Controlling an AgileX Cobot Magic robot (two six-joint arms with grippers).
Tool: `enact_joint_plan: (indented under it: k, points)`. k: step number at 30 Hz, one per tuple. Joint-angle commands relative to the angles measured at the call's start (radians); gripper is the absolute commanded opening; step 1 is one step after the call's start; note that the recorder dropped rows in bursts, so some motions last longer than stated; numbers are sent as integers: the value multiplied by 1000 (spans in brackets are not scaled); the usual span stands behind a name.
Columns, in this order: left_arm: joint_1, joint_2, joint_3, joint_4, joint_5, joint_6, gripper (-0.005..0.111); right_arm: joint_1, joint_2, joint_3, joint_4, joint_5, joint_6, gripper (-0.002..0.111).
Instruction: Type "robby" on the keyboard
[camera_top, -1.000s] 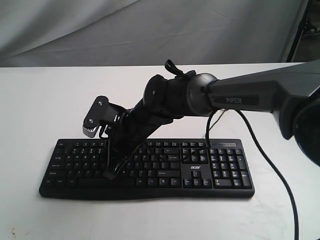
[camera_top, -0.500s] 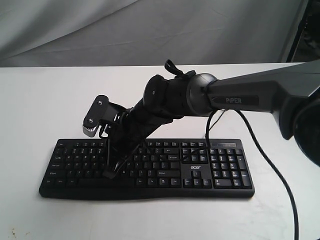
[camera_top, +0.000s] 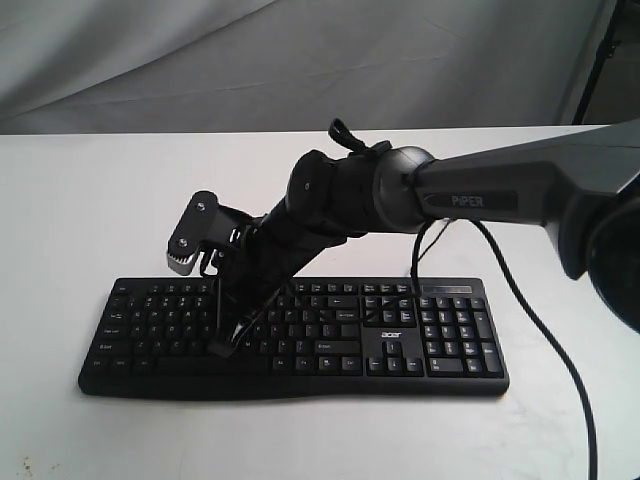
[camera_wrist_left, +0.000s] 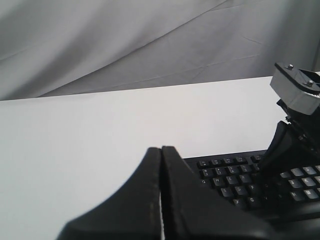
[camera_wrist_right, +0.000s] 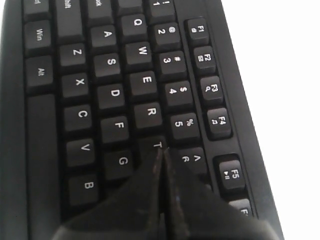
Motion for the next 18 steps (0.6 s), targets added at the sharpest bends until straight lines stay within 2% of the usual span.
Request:
enact_joint_plan:
  k: [1, 18]
  points:
    - [-6, -3, 4, 5, -5, -3, 0, -7, -2, -5, -7, -13, 9, 0]
    - [-6, -3, 4, 5, -5, -3, 0, -7, 28, -5, -4, -7, 15, 0]
